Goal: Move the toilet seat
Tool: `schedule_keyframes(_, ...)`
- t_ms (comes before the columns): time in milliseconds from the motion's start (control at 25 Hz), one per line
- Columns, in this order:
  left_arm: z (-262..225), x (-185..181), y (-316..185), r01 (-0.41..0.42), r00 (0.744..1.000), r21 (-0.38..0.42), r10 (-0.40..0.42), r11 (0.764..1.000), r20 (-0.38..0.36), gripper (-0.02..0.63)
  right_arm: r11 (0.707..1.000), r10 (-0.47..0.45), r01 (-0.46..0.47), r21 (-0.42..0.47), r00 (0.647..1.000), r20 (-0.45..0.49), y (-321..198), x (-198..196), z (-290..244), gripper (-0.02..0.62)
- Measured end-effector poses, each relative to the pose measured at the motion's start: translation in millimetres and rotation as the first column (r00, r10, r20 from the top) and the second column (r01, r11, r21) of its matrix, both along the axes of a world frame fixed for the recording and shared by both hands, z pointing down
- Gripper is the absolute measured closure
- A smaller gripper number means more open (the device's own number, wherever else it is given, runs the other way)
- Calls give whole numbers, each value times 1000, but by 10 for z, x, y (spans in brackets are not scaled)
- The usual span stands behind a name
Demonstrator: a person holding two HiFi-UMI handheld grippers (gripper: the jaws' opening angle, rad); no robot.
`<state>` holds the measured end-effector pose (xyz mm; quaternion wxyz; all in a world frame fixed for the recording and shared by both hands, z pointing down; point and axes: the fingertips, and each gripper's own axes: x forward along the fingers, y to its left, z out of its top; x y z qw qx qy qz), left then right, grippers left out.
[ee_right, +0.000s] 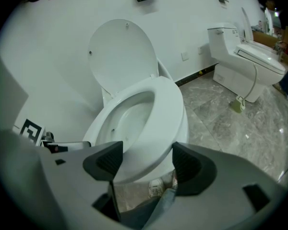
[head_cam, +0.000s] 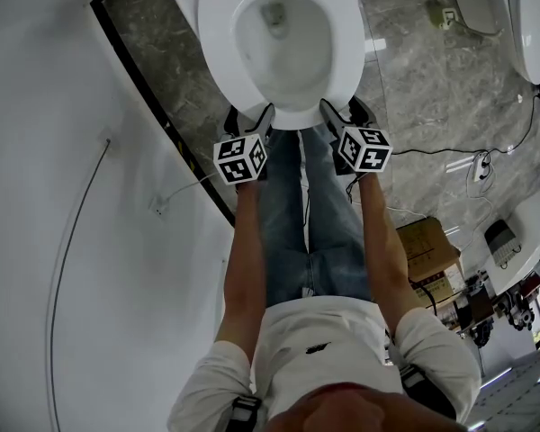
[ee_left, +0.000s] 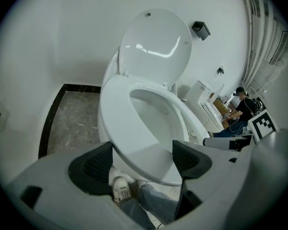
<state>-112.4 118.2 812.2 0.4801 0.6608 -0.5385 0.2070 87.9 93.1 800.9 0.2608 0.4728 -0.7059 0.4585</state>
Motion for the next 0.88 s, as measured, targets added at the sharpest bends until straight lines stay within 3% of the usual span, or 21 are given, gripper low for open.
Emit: schedule_keyframes(880, -699, -70, -215, 106, 991, 119, -95, 987, -93, 242, 995, 56, -61, 83, 997, 54, -238, -46, -755, 270)
